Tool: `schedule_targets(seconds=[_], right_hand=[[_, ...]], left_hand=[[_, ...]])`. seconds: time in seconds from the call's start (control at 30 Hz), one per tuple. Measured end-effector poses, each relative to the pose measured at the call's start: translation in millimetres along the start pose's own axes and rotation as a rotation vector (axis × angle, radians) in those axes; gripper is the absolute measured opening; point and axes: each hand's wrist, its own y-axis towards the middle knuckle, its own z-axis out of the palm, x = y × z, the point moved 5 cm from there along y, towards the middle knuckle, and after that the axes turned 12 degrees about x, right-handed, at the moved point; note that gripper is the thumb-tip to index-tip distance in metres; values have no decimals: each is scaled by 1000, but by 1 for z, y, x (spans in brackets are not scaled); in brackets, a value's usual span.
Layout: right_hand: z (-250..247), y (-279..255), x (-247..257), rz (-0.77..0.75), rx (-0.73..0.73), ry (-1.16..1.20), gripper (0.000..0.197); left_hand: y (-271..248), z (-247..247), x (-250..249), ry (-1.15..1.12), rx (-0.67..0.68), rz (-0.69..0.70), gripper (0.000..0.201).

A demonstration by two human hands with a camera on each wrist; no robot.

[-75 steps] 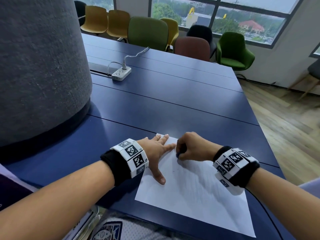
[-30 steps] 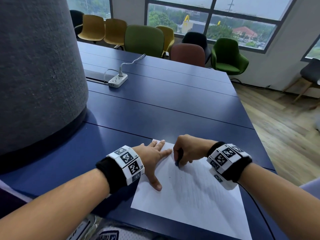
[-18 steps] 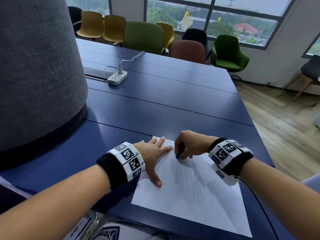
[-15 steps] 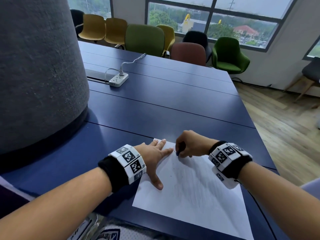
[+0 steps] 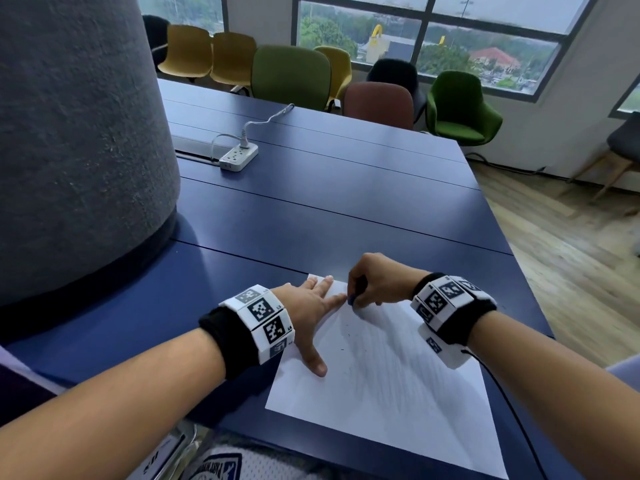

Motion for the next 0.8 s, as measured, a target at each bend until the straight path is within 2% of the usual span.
schedule_targets(seconds=[0.1, 0.17, 0.23, 0.27, 0.4, 0.43, 0.53, 0.57, 0.7, 0.73, 0.8], right_hand=[[-1, -2, 4, -1, -109, -12, 8], [12, -10, 10, -29, -33, -57, 10], [27, -19, 16, -36, 132, -46, 10], [28, -22, 16, -27, 168, -38, 9], [18, -26, 10, -9, -23, -60, 11], [22, -30, 11, -22, -14, -55, 11], [43, -39, 20, -44, 193, -23, 11], [43, -40, 21, -37, 215, -9, 10], [28, -35, 14, -25, 4, -13, 10], [31, -37, 15, -35, -10, -6, 10], [42, -44, 22, -69, 68, 9, 10]], left_hand=[[1, 1, 0, -5, -7, 1, 137], [1, 0, 1, -15, -13, 10, 136], [1, 0, 1, -13, -11, 8, 136], [1, 0, 1, -8, -9, 3, 136], [2, 1, 1, 5, -13, -11, 136], [2, 1, 1, 5, -15, -11, 136], [1, 0, 0, 8, -16, -17, 136], [1, -1, 0, 11, -15, -20, 136], [4, 1, 0, 24, -8, -25, 135], [4, 1, 0, 25, -5, -27, 135], [2, 0, -1, 27, -1, -32, 135]])
